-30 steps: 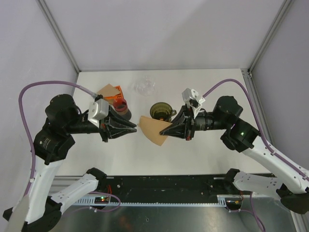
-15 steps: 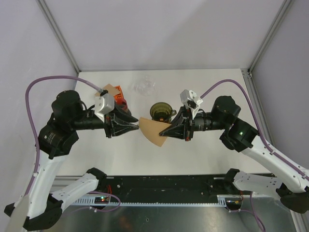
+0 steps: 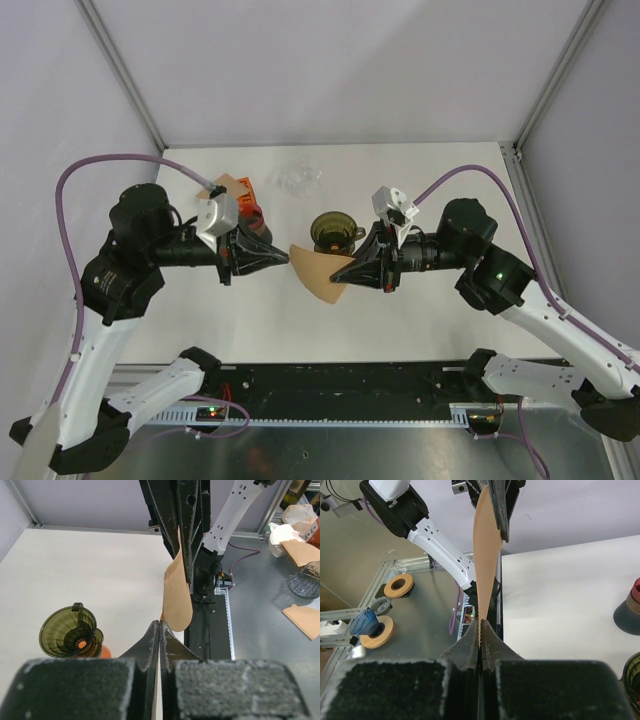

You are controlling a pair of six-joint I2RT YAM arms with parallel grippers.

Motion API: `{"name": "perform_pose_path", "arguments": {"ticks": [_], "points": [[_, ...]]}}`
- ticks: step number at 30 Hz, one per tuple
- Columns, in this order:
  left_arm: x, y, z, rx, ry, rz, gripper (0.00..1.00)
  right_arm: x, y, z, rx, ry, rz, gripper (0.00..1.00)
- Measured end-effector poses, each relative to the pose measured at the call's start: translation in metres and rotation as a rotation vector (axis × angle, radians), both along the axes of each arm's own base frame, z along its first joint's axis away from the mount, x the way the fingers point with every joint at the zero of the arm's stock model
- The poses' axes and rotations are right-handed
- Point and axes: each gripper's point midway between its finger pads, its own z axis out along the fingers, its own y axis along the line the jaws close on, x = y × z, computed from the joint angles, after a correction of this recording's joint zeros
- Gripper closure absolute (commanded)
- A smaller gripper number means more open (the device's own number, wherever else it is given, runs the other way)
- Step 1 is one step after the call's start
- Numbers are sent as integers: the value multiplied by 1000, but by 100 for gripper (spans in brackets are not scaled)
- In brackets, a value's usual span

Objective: Place the coffee filter in the dripper
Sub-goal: Place the coffee filter in the coffee dripper.

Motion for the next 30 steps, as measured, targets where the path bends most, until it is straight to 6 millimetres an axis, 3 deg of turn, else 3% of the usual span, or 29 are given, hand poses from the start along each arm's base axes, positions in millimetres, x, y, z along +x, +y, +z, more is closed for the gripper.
{"name": "perform_pose_path", "arguments": {"ticks": [30], "points": [[-16, -4, 2, -17, 23, -109, 100, 0, 0, 0, 0, -7, 1, 100]]}}
